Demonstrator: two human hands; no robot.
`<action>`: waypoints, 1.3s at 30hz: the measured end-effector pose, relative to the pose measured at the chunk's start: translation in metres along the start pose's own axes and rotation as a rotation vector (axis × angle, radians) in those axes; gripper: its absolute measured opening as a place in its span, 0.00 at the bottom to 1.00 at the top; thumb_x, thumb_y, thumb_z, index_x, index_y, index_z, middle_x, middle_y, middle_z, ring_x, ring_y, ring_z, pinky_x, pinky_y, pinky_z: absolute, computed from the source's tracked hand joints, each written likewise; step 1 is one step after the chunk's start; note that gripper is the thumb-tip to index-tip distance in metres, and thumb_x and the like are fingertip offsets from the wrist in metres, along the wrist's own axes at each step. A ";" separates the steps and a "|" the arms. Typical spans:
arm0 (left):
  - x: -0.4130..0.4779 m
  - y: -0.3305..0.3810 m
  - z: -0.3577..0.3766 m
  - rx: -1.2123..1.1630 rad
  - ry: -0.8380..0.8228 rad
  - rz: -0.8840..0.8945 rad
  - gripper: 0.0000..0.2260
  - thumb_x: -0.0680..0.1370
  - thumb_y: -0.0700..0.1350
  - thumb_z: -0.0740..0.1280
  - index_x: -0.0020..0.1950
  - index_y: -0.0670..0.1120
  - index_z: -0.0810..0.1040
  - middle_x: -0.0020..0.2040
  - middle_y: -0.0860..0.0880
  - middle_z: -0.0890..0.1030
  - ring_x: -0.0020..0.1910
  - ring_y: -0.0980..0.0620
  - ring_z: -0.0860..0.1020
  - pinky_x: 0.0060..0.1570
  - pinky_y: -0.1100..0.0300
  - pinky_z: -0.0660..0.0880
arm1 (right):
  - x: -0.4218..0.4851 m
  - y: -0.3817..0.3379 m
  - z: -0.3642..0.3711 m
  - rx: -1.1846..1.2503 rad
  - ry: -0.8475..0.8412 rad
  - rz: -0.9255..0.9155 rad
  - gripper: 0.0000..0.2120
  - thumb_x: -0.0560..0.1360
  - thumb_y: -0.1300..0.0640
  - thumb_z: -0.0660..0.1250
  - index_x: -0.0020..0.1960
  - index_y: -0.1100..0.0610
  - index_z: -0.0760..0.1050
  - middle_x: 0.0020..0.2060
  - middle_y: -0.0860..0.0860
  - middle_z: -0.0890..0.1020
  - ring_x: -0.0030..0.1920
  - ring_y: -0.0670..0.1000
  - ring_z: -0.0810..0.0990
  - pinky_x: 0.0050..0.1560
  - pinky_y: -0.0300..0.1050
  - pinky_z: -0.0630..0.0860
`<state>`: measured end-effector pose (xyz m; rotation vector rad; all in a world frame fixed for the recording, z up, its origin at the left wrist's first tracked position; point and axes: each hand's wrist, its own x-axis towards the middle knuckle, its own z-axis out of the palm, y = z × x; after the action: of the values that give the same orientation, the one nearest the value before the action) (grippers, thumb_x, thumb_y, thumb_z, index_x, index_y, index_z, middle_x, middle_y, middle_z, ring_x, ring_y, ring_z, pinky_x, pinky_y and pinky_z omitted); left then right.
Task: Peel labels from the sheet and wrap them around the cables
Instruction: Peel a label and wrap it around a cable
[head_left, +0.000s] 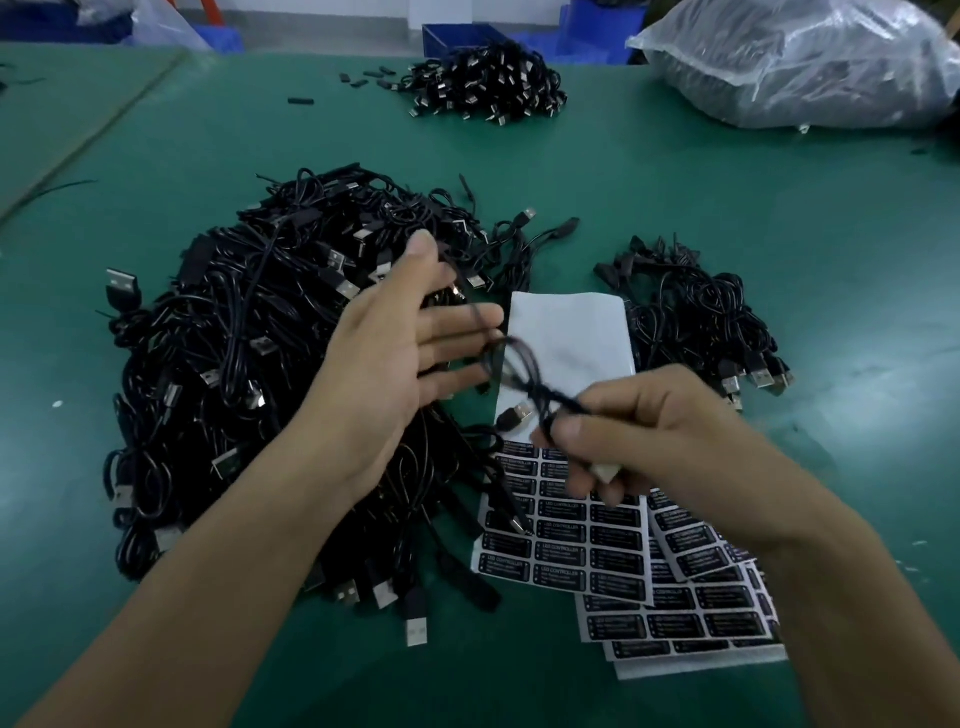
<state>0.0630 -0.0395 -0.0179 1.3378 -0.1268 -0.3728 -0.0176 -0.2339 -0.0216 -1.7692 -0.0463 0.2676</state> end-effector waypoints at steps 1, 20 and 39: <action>0.000 0.000 0.000 -0.060 0.017 -0.005 0.23 0.79 0.62 0.60 0.64 0.47 0.74 0.50 0.45 0.87 0.50 0.47 0.86 0.44 0.55 0.83 | -0.002 0.000 0.002 -0.015 -0.093 0.000 0.07 0.70 0.50 0.70 0.39 0.51 0.86 0.31 0.52 0.84 0.29 0.43 0.78 0.30 0.31 0.72; 0.001 -0.003 0.000 0.190 -0.043 0.028 0.24 0.86 0.54 0.53 0.44 0.51 0.86 0.30 0.55 0.63 0.26 0.59 0.58 0.22 0.68 0.57 | 0.013 0.007 -0.021 -0.669 0.656 0.258 0.10 0.76 0.41 0.67 0.50 0.46 0.79 0.38 0.44 0.80 0.37 0.43 0.77 0.33 0.37 0.67; -0.012 -0.039 0.018 0.813 -0.164 0.349 0.15 0.82 0.57 0.53 0.39 0.51 0.65 0.26 0.56 0.67 0.24 0.55 0.62 0.28 0.55 0.63 | 0.000 0.014 -0.027 0.325 0.269 0.158 0.38 0.58 0.62 0.76 0.65 0.45 0.72 0.34 0.59 0.83 0.31 0.51 0.82 0.30 0.40 0.80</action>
<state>0.0385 -0.0588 -0.0499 2.0379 -0.6976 -0.1251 -0.0140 -0.2626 -0.0297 -1.4721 0.3155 0.1394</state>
